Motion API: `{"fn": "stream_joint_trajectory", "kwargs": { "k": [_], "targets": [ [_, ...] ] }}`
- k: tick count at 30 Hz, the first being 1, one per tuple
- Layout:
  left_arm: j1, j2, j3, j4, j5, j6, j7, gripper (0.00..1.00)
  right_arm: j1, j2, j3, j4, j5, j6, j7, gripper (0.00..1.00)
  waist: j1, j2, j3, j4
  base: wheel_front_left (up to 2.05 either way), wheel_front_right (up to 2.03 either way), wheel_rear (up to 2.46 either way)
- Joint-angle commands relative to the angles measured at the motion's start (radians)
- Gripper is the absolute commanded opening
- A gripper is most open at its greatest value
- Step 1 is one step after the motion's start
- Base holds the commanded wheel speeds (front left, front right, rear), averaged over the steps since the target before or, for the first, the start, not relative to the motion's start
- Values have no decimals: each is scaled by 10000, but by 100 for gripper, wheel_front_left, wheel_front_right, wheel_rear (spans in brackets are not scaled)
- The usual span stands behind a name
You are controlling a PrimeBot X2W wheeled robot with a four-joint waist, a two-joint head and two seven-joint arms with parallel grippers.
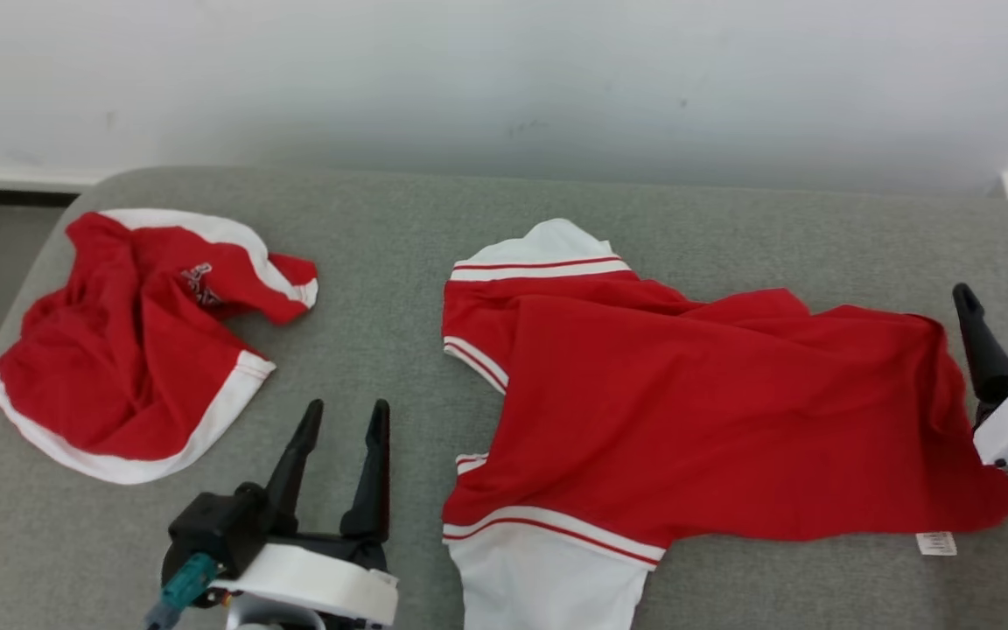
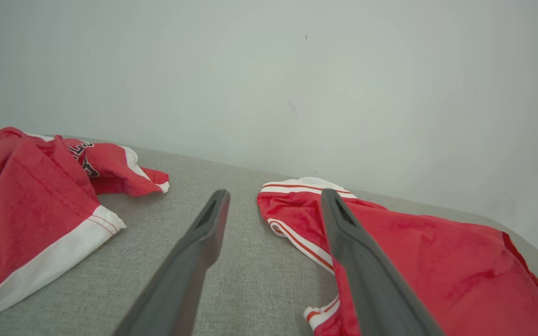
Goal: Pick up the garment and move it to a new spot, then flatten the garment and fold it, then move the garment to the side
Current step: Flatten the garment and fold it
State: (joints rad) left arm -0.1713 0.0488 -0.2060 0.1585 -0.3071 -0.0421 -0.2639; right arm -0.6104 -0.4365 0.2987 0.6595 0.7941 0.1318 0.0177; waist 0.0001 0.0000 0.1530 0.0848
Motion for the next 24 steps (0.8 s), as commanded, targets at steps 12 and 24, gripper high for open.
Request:
{"fn": "stream_joint_trajectory", "kwargs": {
  "k": [12, 24],
  "targets": [
    [800, 52, 1450, -346, 801, -206, -5, 100, 2793, 428, 133, -2886, -943, -23, -2704, 100, -1, 0, -1464, -1599, 0, 0, 0],
    [1469, 36, 1920, -198, 879, -255, -5, 100, 5622, 1988, -1749, -5101, -2386, -23, -2826, 100, -1, 0, -1546, -1753, 0, 0, 0]
  ]
}}
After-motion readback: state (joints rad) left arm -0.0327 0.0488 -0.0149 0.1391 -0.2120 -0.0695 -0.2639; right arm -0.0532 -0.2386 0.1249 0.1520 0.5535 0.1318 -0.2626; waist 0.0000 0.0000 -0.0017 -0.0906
